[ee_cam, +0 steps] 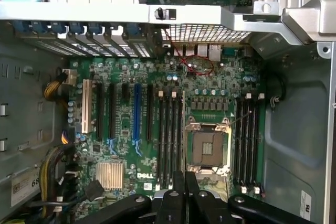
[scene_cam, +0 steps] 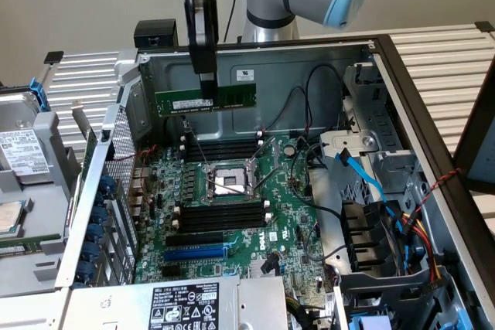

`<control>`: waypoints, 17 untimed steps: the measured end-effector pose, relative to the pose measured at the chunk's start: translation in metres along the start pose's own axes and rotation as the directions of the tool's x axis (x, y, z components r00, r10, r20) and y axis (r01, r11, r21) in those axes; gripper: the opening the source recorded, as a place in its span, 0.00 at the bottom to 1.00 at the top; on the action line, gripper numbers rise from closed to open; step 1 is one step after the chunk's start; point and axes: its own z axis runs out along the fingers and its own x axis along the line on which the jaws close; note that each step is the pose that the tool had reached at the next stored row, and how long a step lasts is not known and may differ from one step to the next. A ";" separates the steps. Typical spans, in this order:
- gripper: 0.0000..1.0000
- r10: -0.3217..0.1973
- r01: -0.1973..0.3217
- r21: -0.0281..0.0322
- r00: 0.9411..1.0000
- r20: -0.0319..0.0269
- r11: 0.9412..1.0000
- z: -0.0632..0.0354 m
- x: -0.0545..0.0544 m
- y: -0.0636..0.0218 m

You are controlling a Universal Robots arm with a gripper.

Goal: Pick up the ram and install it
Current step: 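Insert the ram into the slot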

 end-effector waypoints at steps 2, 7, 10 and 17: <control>0.13 0.000 0.000 0.000 1.000 0.001 1.000 0.0037 0.000 0.0001; 0.13 0.000 0.000 0.000 1.000 0.007 1.000 0.0127 0.000 0.0002; 0.13 0.000 0.000 0.000 1.000 0.010 1.000 0.0182 0.000 0.0002; 0.13 0.046 -0.046 -0.001 0.999 0.014 0.999 0.0328 0.002 0.0000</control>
